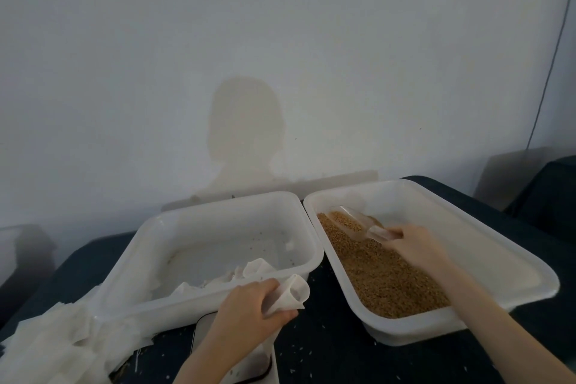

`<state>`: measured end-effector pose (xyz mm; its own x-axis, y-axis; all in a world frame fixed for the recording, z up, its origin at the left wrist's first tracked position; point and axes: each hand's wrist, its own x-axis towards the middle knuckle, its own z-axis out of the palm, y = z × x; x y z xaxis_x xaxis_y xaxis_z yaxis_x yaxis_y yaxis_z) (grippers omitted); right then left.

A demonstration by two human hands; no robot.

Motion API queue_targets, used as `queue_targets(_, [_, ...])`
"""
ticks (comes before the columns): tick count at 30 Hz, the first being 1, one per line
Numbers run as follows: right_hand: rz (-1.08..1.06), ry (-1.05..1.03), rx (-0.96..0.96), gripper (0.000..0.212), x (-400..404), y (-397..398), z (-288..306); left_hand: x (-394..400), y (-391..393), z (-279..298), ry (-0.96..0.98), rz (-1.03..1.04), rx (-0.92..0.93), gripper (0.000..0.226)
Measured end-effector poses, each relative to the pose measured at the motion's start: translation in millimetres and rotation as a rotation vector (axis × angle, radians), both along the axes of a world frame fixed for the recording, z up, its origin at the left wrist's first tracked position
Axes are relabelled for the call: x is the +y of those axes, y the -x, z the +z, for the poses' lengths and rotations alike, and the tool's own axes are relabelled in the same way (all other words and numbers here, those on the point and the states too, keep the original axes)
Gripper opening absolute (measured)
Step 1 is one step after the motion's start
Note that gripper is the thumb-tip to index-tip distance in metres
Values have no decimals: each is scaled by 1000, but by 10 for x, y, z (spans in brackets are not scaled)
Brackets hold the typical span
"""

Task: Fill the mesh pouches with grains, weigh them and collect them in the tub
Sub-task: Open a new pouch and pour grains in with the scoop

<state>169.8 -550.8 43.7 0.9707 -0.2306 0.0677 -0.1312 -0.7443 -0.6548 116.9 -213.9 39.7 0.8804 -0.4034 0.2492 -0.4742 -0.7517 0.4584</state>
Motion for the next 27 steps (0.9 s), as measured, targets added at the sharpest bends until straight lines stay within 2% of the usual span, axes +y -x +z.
queue_targets(3, [75,-106,-116,26,58,56,79,18,-13,47,13,31,18,30])
queue_targets(6, [200,-211,-169,33,141,142,212,82,-28,116,70,39,44,26])
queue_targets(11, [505,-217,-50,41,325,357,485,353,-85,203,64,137,50,28])
queue_targets(14, [629,-255,30,34,450,416,569,498,-96,216,0,214,3,36])
queue_targets(21, [655,-97,56,33,600,301,572,552,-60,209,-96,234,-61,53])
queue_targets(27, [651,-89,60,32,568,291,579,541,-80,190,-145,192,-55,54])
